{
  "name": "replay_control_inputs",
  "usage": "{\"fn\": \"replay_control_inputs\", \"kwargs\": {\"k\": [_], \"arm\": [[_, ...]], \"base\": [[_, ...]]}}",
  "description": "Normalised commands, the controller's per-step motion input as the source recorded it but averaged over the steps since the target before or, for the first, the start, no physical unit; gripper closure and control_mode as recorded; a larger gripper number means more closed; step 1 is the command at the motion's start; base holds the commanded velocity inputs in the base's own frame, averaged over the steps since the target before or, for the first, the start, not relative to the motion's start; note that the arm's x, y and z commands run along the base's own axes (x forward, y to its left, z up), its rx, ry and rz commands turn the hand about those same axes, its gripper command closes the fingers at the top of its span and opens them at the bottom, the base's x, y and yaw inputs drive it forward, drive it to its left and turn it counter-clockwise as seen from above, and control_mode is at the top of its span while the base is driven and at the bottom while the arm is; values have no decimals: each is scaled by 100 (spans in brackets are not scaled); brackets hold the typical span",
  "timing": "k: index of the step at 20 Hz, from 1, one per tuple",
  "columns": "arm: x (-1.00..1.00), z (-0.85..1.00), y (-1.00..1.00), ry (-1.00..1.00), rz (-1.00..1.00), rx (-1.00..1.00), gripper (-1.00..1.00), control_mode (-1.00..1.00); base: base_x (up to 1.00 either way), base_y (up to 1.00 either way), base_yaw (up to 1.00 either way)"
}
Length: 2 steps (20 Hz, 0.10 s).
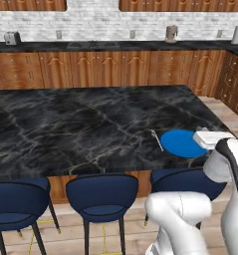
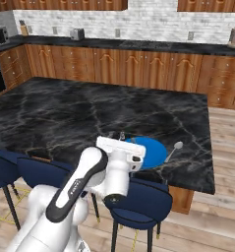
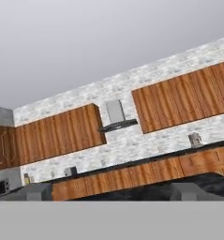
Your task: Take the fork and place it on the left side of the plate. Then take the spoon and place it on the right side of the plate. Make sure they're directly next to the plate.
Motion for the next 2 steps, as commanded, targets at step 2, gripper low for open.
{"fn": "replay_control_inputs", "kwargs": {"k": [2], "arm": [[-21,100,0,50,0,8,-100,-100]], "base": [[0,0,0]]}}
